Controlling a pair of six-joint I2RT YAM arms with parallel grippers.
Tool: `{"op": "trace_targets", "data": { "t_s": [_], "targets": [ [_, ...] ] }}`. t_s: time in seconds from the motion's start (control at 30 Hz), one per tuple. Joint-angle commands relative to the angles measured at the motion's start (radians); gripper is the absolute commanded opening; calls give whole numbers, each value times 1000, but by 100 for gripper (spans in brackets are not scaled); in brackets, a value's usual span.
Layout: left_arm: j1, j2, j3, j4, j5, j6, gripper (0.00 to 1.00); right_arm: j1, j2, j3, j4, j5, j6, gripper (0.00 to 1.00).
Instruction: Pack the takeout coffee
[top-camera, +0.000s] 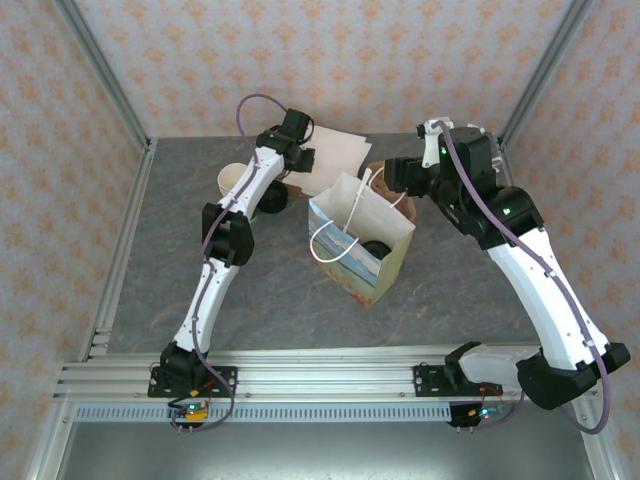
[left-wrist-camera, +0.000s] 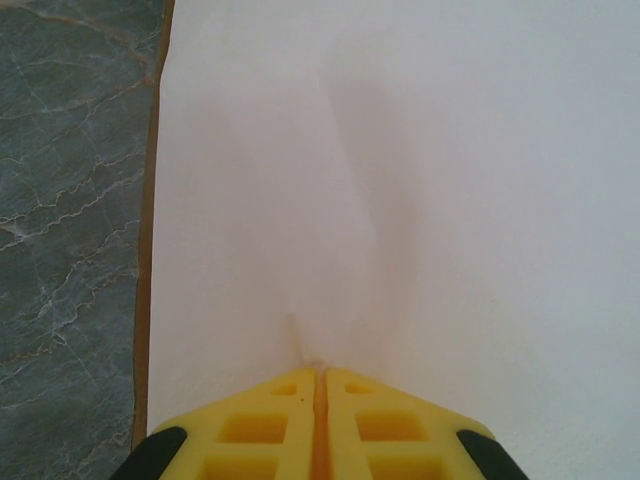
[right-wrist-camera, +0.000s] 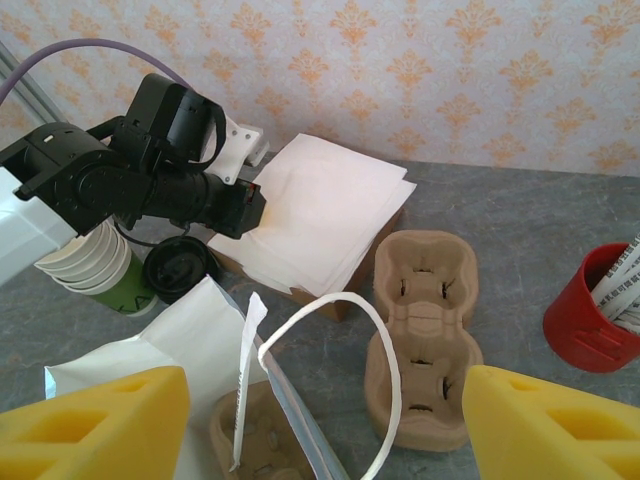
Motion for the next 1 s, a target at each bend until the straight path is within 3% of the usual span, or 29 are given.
{"op": "trace_targets", "data": {
  "t_s": [0.0, 0.3, 0.73, 0.97],
  "targets": [
    [-8, -78, 28, 28, 13, 2, 10, 0, -17, 12, -7, -6, 9, 73],
    [-10, -198, 28, 15, 23, -16, 0, 0, -32, 0, -5, -14, 23, 73],
    [-32, -423, 10, -4, 33, -39, 0, 0, -60, 9, -15, -8, 33, 73],
    [-88, -613, -42, -12, -54, 1, 0, 0, -79, 14, -18, 14, 45, 73]
  ]
}}
